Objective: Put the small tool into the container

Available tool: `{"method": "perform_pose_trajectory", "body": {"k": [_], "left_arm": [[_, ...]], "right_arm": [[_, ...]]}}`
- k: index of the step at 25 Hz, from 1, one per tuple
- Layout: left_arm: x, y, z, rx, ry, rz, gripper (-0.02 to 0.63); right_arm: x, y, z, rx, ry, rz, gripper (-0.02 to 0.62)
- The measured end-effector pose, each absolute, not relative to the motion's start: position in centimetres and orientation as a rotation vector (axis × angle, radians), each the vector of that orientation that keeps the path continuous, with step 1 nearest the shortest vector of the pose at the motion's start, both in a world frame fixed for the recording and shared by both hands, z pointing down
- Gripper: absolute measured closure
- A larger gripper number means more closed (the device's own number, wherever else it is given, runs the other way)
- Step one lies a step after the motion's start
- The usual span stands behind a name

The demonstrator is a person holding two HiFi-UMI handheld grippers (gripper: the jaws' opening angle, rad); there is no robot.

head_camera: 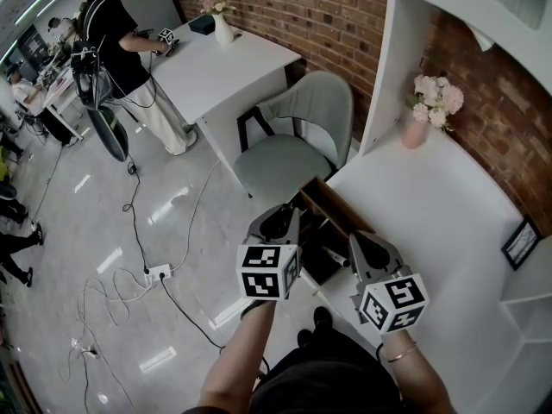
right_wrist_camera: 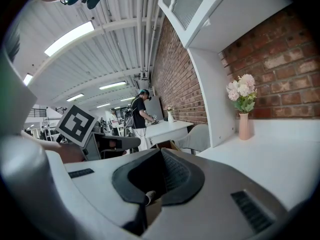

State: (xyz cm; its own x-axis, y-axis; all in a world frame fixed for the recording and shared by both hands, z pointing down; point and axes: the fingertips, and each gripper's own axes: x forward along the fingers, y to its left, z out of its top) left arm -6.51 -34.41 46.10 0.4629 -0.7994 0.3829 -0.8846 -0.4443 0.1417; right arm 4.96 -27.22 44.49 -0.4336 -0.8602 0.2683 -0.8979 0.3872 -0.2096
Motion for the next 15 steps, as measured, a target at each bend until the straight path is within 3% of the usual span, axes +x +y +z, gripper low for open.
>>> {"method": "perform_pose_trajectory", "body": {"k": [15], "left_arm": [[-6.8, -34.5, 47.1, 2.379, -1.409, 0.412, 0.514]], "right_arm": [[4.7, -27.1, 44.4, 1.588, -2.526, 0.493, 0.591]]}}
